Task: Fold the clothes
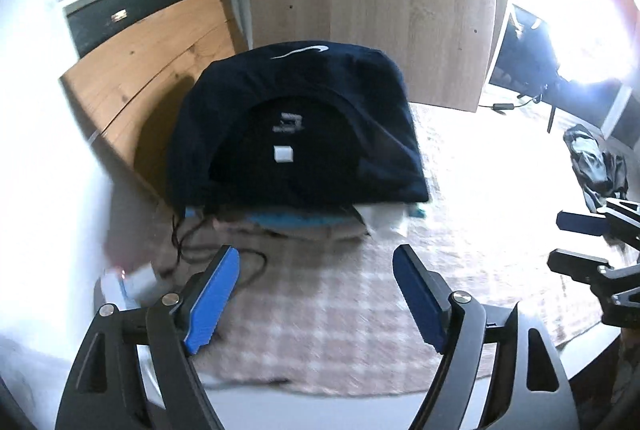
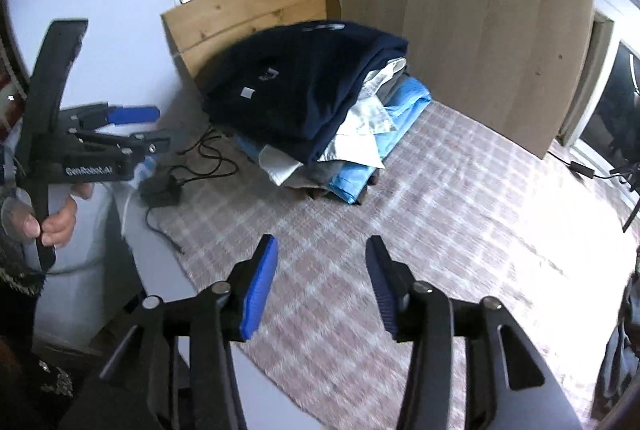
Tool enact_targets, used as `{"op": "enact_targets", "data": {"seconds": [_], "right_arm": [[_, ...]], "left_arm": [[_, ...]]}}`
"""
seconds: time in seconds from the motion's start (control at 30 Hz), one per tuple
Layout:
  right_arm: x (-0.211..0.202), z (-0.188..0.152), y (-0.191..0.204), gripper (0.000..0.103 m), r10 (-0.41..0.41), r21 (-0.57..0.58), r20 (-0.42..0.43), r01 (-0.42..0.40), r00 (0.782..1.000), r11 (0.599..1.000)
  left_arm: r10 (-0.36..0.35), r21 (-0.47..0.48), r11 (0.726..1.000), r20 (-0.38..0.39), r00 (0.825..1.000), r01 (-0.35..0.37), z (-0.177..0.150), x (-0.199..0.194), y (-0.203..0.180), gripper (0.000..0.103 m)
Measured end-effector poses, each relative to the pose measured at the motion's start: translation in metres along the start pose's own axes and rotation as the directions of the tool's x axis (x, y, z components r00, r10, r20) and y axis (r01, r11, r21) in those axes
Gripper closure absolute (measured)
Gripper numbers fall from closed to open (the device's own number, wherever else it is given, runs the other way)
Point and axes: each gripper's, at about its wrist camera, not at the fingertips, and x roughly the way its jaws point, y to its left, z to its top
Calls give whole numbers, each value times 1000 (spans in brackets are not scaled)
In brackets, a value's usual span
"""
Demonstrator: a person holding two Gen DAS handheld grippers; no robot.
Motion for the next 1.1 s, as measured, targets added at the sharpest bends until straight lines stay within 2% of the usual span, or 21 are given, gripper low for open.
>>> {"op": "enact_targets", "data": {"seconds": [0.13, 0.33, 0.5, 0.6, 0.77, 0.97, 1.1], "right_arm": [[-25, -24, -12, 54, 23, 9, 9, -23, 1000, 1000], [-55, -62, -30, 54, 25, 21, 3, -25, 1000, 999], [-75, -93, -44, 54, 24, 29, 5, -25, 1000, 999], [-86, -109, -55, 53, 25, 44, 8, -26, 1000, 999], [-95, -126, -71, 53, 19, 66, -2, -19, 1000, 998], [-102, -137, -80, 53, 14, 78, 0, -14, 1000, 997], [-106, -138, -82, 53, 17, 81, 9, -18, 1000, 997]], "left_arm": [[34, -60, 998, -17, 999, -35, -24, -29, -25, 25], [51, -134, 990, 4, 999, -51, -58, -68, -57, 25], [56, -160, 986, 10, 998, -53, -77, -89, -78, 19], [81, -152, 985, 14, 997, -78, -82, -100, -90, 14], [86, -155, 985, 30, 996, -81, -91, -112, -103, 2], [48, -173, 984, 44, 998, -40, -99, -120, -107, 2], [65, -176, 983, 43, 997, -57, -101, -124, -107, 2]]}}
